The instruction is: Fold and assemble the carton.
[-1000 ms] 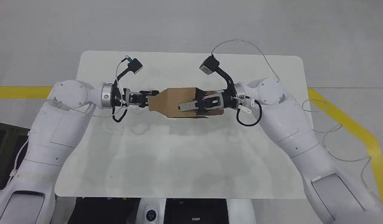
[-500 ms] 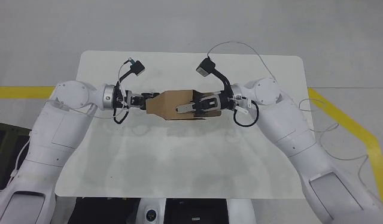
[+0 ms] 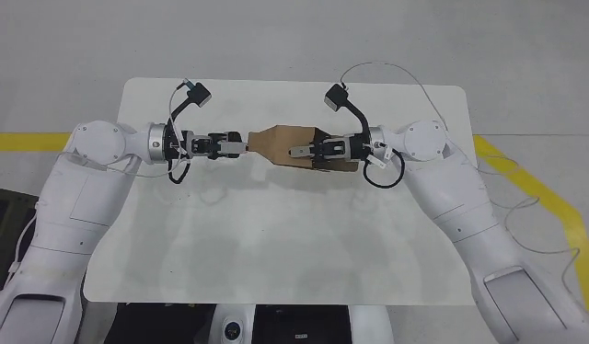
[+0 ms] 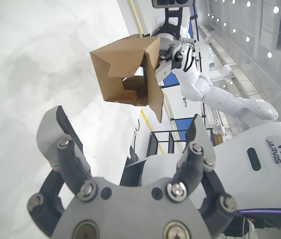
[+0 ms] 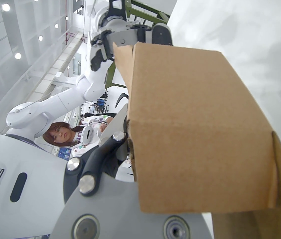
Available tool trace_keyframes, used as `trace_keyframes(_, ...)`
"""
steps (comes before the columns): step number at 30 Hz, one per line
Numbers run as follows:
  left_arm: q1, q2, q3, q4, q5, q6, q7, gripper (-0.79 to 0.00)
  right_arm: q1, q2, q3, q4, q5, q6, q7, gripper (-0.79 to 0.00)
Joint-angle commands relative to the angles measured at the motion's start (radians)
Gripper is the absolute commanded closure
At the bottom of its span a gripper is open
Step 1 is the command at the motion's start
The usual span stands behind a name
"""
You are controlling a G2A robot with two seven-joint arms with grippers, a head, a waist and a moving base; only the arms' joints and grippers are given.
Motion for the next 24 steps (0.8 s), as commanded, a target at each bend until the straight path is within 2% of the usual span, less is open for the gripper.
trace_keyframes(1, 0.005, 0.002, -0.006, -0.013, 0.003, -0.003, 0.002, -0.785, -0.004, 0.001, -0.001, -0.010, -0.019, 0.014, -0.014, 0.000)
trace_keyframes(8, 0.016, 0.004, 0.006, -0.037, 0.064, -0.005, 0.024, -0.785, -0.007, -0.001, -0.011, -0.043, -0.033, 0.027, -0.023, 0.000)
trace_keyframes(14, 0.005, 0.003, 0.018, 0.000, 0.130, 0.012, 0.074, -0.785, -0.009, 0.002, 0.000, -0.066, -0.024, 0.021, -0.014, 0.000)
trace_keyframes(24, -0.015, 0.000, 0.024, 0.047, 0.126, 0.014, 0.083, -0.785, -0.029, 0.010, 0.022, -0.116, -0.001, 0.013, 0.009, 0.000)
